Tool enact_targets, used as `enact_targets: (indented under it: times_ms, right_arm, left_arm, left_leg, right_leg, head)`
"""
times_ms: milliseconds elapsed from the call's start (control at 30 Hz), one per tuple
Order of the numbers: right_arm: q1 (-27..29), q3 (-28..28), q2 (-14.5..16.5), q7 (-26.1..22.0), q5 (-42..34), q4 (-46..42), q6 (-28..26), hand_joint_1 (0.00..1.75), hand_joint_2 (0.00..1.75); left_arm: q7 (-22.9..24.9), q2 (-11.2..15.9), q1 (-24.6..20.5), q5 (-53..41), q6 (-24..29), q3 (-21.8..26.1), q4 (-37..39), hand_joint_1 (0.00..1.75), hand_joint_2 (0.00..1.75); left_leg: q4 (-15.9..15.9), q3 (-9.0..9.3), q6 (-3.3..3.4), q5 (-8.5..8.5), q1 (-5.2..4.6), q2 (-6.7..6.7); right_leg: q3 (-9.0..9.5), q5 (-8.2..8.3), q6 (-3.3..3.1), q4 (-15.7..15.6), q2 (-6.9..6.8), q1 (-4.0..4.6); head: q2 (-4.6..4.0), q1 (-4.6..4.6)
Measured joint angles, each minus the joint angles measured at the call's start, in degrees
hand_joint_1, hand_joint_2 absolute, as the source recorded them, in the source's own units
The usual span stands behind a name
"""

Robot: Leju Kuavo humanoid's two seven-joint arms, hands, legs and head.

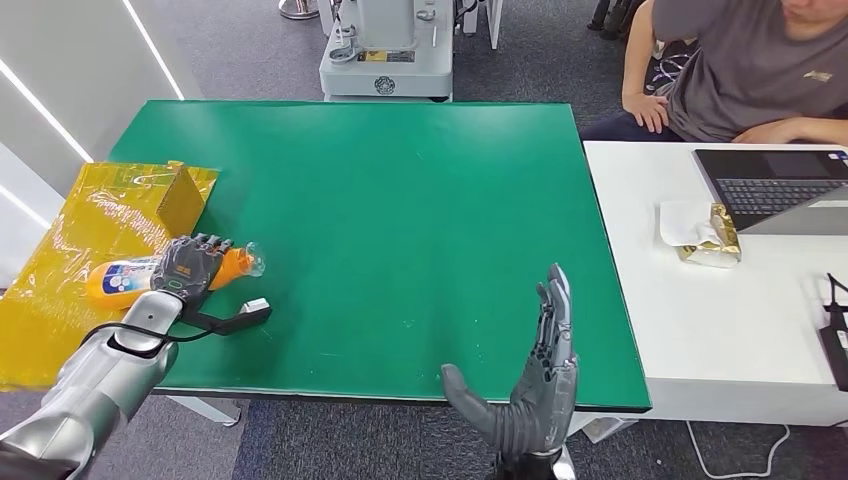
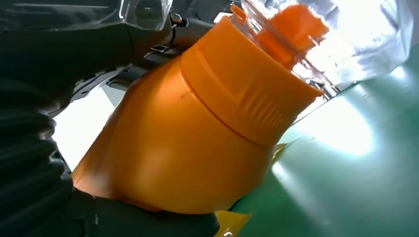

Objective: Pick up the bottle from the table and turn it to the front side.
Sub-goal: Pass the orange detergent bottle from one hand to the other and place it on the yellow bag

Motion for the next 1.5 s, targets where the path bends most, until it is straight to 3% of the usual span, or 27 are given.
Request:
enact_targets:
  times_ms: [567,700,1500]
  right_arm:
    - [0.0,0.1,-0.2,0.0,0.2,0.5,0.0,0.00,1.75]
    - [0.2,0.1,-0.2,0.0,0.4,0.5,0.0,0.00,1.75]
    - [0.4,0.0,-0.2,0.0,1.2,0.5,0.0,0.00,1.75]
  left_arm:
    - [1.1,-2.2,-0.2,0.0,-2.1,-0.5,0.8,1.72,1.75]
    - [2.4,-2.3,-0.3,0.0,-4.4,-0.5,1.1,0.00,1.75]
    - [4.5,-2.8,-0.6,0.0,-6.9,-0.5,1.4,0.00,1.75]
  left_leg:
    - [0.0,0.00,0.00,0.00,0.00,0.00]
    - [0.0,0.01,0.00,0.00,0.00,0.00]
    - [0.0,0.00,0.00,0.00,0.00,0.00]
  right_leg:
    - [0.01,0.00,0.00,0.0,0.00,0.00]
    - [0.01,0.00,0.00,0.0,0.00,0.00]
    - [0.00,0.00,0.00,0.0,0.00,0.00]
  head:
    - [0.00,0.01]
    - [0.00,0.01]
    - [0.00,0.01]
